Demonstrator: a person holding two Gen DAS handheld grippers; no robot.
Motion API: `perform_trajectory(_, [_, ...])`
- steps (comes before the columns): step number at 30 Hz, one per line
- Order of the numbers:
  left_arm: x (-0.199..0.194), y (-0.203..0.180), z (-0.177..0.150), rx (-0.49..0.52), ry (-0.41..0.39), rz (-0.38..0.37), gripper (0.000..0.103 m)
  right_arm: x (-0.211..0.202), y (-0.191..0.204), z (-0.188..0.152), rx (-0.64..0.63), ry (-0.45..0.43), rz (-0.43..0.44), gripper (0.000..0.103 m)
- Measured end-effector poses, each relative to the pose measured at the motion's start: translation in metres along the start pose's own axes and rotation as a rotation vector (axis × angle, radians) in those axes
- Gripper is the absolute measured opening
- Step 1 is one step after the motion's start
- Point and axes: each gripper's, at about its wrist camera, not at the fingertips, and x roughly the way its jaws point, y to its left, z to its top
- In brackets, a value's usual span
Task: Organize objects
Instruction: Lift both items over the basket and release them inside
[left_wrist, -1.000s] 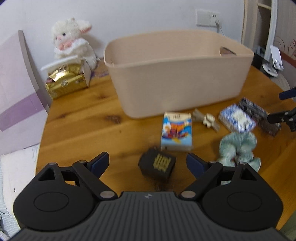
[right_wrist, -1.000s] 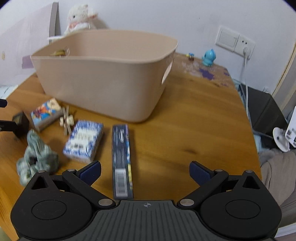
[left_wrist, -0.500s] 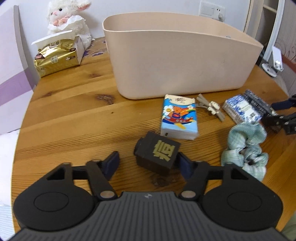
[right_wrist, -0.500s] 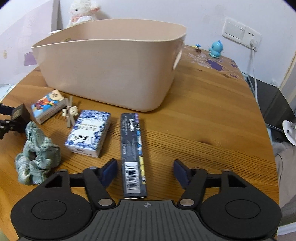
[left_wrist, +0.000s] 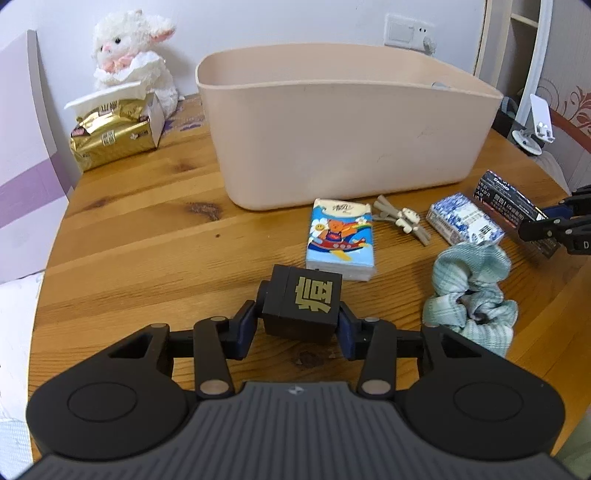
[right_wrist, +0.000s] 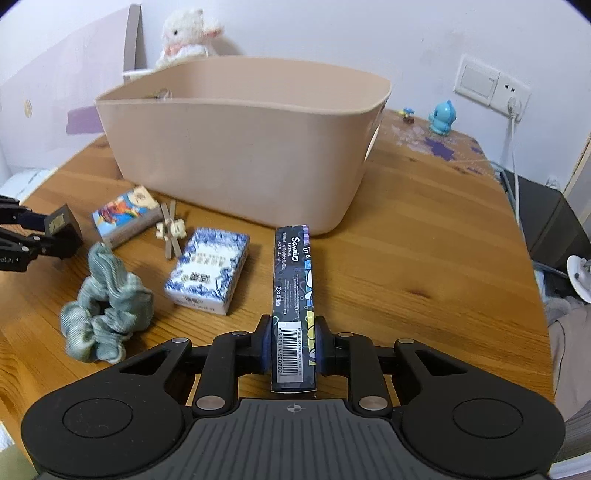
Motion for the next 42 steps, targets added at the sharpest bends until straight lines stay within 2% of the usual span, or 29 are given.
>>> perform_trajectory(5, [-0.018, -0.001, 0.005, -0.001, -0.053, 0.002, 0.047, -0.022, -0.002, 0.008, -0.006, -0.049, 0.003, 0.021])
perform_trajectory(13, [-0.050, -0.004, 0.034, 0.029, -0.166, 0.015, 0.047, -0.062, -0.007, 0.029, -0.018, -0.154, 0.012, 0.021])
perform_trajectory(20, [-0.058, -0.009, 0.071, 0.059, -0.232, 0.039, 0.047, -0.087, -0.002, 0.066, -0.080, -0.258, -0.034, 0.021])
perform_trajectory(25, [-0.050, -0.017, 0.103, 0.063, -0.261, 0.049, 0.047, -0.087, 0.003, 0.102, -0.112, -0.306, -0.052, 0.021])
perform_trajectory(32, [-0.019, -0.030, 0.139, 0.060, -0.244, 0.066, 0.047, -0.055, -0.001, 0.140, -0.081, -0.296, -0.048, 0.021])
perform_trajectory(42, [0.048, -0.039, 0.159, 0.033, -0.107, 0.110, 0.047, 0.010, -0.001, 0.155, -0.031, -0.176, -0.065, 0.021])
